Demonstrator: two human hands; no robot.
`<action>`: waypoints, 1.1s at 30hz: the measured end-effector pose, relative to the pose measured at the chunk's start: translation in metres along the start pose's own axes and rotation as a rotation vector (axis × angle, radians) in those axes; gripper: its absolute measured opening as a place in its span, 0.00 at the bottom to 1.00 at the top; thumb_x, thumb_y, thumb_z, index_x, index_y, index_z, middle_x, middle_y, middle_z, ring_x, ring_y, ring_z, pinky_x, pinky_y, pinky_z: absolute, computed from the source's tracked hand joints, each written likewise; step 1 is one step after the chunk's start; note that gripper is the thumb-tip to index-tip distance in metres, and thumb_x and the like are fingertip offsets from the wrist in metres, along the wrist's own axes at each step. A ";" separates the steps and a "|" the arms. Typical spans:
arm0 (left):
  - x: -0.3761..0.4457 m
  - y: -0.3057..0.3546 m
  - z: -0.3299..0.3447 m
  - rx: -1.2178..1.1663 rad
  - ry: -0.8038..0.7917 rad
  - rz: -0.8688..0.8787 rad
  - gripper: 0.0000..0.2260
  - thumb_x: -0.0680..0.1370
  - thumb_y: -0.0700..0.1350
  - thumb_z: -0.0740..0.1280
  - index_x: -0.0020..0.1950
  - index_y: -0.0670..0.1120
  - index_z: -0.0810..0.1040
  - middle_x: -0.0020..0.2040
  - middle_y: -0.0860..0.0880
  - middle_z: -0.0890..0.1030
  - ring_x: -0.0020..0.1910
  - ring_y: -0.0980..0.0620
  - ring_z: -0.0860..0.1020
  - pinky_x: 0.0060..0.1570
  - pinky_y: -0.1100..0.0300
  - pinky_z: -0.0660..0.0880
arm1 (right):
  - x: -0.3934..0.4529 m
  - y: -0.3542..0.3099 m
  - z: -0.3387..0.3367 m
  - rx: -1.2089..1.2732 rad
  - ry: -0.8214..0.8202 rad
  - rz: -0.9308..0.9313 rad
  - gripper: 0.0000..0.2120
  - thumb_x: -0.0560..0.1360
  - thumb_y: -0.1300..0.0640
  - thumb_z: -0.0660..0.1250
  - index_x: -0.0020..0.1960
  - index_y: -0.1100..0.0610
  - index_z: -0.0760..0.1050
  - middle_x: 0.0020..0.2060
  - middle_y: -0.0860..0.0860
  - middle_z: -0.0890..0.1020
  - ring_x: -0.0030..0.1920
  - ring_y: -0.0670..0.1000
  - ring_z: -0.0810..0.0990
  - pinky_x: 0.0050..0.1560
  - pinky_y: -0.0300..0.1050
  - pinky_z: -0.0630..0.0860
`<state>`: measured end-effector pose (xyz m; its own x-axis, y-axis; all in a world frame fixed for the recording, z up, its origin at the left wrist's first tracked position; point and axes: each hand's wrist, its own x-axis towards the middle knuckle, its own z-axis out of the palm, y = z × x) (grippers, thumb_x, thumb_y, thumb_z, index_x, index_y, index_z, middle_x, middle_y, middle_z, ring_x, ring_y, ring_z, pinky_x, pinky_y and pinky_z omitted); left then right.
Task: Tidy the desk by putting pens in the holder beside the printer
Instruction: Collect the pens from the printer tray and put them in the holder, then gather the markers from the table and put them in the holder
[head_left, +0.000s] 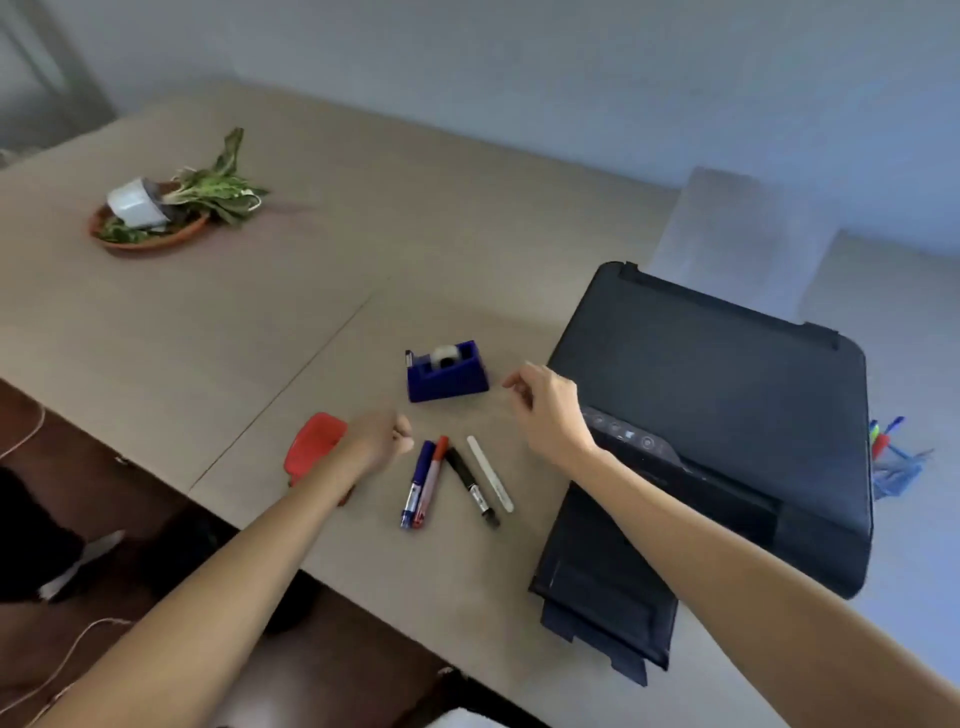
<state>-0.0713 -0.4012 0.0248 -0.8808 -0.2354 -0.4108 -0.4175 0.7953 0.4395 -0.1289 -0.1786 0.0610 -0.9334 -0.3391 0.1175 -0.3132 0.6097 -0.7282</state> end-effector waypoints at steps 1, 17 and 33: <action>0.000 -0.019 0.011 -0.002 -0.027 -0.039 0.07 0.75 0.38 0.66 0.49 0.43 0.82 0.49 0.44 0.83 0.52 0.45 0.81 0.48 0.60 0.72 | -0.003 0.003 0.019 -0.032 -0.081 0.036 0.09 0.75 0.67 0.60 0.50 0.62 0.78 0.41 0.52 0.79 0.39 0.47 0.76 0.42 0.37 0.68; 0.036 -0.050 0.089 0.103 0.060 0.032 0.17 0.76 0.54 0.64 0.52 0.41 0.76 0.52 0.42 0.80 0.50 0.42 0.79 0.46 0.50 0.78 | -0.007 0.058 0.137 -0.497 -0.413 0.471 0.20 0.77 0.66 0.62 0.67 0.62 0.64 0.63 0.61 0.72 0.61 0.58 0.75 0.60 0.50 0.75; 0.053 -0.019 0.104 -0.182 0.094 -0.181 0.10 0.78 0.39 0.60 0.59 0.39 0.68 0.54 0.39 0.80 0.51 0.38 0.80 0.43 0.51 0.76 | -0.030 0.058 0.121 -0.309 -0.375 0.678 0.19 0.78 0.56 0.62 0.65 0.63 0.65 0.58 0.60 0.76 0.54 0.60 0.80 0.48 0.52 0.77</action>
<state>-0.0865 -0.3709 -0.0879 -0.8016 -0.4219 -0.4235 -0.5956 0.6243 0.5054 -0.0974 -0.2195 -0.0665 -0.8335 -0.0107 -0.5524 0.2106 0.9182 -0.3355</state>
